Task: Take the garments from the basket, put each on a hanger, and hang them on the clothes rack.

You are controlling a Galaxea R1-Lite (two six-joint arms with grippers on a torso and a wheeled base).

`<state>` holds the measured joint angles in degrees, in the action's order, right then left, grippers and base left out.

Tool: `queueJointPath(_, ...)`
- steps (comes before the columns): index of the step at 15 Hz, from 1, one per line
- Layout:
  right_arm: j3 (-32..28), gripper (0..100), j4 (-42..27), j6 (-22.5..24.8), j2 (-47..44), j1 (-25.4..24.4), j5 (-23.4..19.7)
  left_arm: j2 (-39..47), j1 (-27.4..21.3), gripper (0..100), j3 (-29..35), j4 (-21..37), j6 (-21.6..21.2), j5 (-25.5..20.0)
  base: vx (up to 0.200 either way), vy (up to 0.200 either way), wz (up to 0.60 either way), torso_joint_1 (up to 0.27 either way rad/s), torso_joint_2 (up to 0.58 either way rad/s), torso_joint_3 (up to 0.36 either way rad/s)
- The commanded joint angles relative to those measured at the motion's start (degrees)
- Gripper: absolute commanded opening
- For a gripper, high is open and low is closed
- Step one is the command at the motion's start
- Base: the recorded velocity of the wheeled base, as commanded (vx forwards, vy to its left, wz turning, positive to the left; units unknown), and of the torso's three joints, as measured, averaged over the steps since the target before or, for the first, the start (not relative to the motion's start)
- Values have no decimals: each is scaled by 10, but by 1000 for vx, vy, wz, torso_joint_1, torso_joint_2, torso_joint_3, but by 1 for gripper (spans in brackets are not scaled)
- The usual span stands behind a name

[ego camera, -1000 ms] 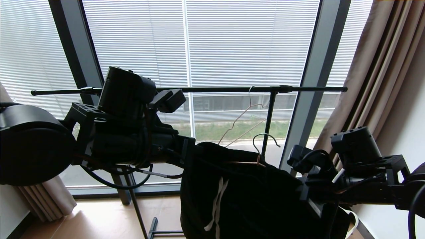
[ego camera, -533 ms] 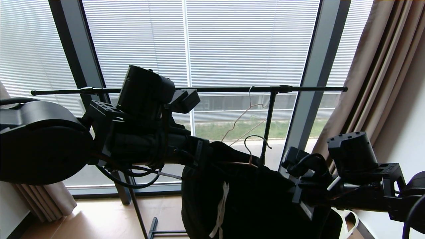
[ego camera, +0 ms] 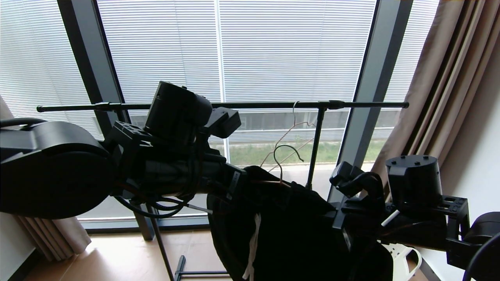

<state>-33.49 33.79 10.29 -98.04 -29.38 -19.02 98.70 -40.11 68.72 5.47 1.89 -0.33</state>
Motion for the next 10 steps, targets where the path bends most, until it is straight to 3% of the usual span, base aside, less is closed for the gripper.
queueJointPath(1,5,0,43,-33,-22,1,-12,-1,-1,0,-18,-2,-18,0,0,0,0,0,0,0)
queueJointPath(6,49,0,164,-57,-22,33,-100,-10,-3,0,-51,-20,-26,-1,0,0,0,0,0,0)
queueJointPath(10,52,0,175,-71,-22,37,-116,-12,-7,0,-75,-65,-29,-1,0,0,0,0,0,0)
